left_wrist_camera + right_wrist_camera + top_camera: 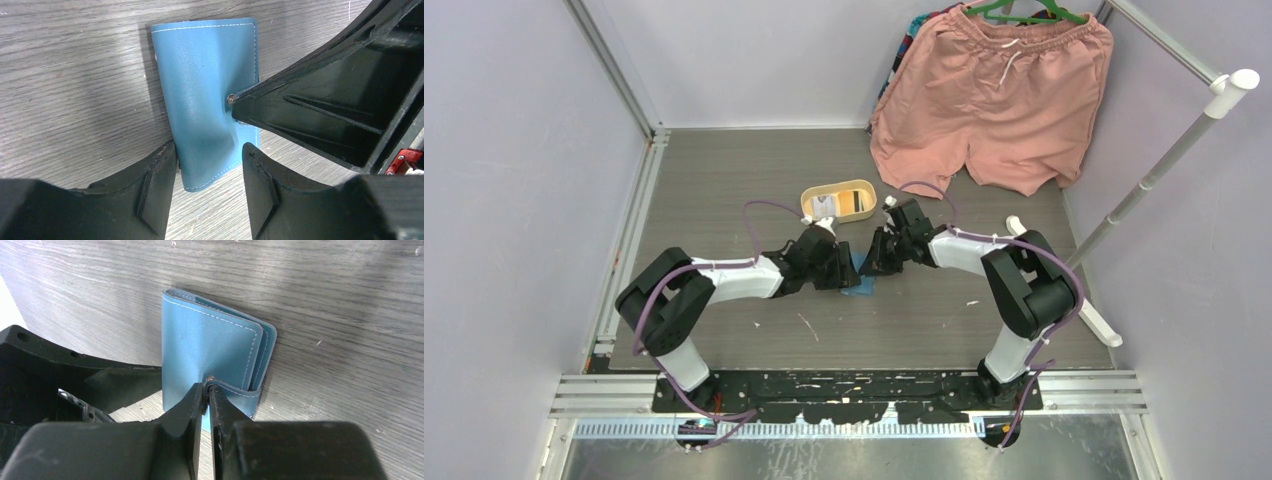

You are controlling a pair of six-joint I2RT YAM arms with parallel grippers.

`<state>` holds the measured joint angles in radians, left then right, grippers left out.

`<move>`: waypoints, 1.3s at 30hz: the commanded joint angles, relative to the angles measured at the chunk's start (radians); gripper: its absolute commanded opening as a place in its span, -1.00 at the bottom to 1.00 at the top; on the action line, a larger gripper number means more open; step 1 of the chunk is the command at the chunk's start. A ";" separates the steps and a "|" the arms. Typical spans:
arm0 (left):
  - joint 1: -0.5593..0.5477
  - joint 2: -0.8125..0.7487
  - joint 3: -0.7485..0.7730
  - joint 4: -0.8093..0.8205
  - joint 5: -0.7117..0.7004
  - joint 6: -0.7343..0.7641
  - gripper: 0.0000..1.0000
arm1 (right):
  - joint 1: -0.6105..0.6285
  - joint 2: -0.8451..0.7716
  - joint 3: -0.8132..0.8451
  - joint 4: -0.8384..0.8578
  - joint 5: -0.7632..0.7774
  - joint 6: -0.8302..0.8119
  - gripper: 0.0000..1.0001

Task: Take the credit cards out of the card holder

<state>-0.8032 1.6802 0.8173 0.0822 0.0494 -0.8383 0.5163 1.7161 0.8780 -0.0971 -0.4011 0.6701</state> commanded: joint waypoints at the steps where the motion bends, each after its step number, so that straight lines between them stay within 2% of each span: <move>1: -0.008 0.042 -0.034 -0.047 -0.004 -0.001 0.04 | 0.017 0.022 0.014 0.058 0.031 0.034 -0.65; 9: -0.008 0.044 -0.040 -0.064 -0.020 0.010 -0.03 | 0.017 0.009 -0.021 0.133 0.057 0.078 -0.59; 14: -0.008 0.051 -0.043 -0.065 -0.024 0.009 -0.29 | 0.017 0.022 -0.024 0.148 0.046 0.094 -0.37; 17: -0.008 0.053 -0.044 -0.069 -0.029 0.007 -0.33 | 0.017 0.028 -0.029 0.157 0.042 0.101 -0.30; 25: -0.009 0.062 -0.046 -0.063 -0.031 0.002 -0.40 | 0.017 0.044 -0.050 0.195 0.035 0.126 -0.27; 31: -0.009 0.064 -0.037 -0.051 -0.015 -0.001 -0.63 | 0.017 0.069 -0.077 0.240 0.027 0.155 -0.26; 34: -0.010 0.062 -0.034 -0.052 -0.008 0.000 -0.96 | 0.017 0.067 -0.086 0.255 0.028 0.163 -0.26; 39: -0.008 0.073 -0.038 -0.051 -0.005 -0.005 -1.00 | 0.017 0.040 -0.069 0.234 0.025 0.160 -0.25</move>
<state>-0.7998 1.6932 0.8074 0.0856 0.0261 -0.8577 0.5186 1.7420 0.8162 0.1539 -0.3874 0.8303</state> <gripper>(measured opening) 0.214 0.370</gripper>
